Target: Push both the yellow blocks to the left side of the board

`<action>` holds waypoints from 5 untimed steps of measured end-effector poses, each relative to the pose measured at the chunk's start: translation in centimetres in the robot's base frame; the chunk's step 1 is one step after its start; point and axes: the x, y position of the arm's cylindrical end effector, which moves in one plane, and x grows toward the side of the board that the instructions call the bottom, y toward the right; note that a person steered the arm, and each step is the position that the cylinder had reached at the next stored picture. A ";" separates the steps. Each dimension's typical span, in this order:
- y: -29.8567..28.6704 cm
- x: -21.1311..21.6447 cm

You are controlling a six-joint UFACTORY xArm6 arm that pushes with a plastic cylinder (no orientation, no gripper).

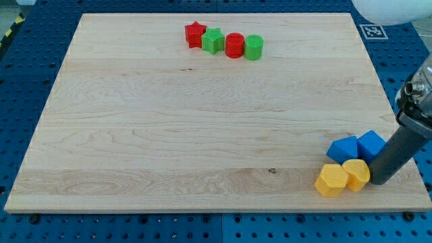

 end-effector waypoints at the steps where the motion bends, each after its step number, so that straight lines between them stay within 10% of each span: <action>1: -1.7 0.5; 5: -8.3 2.8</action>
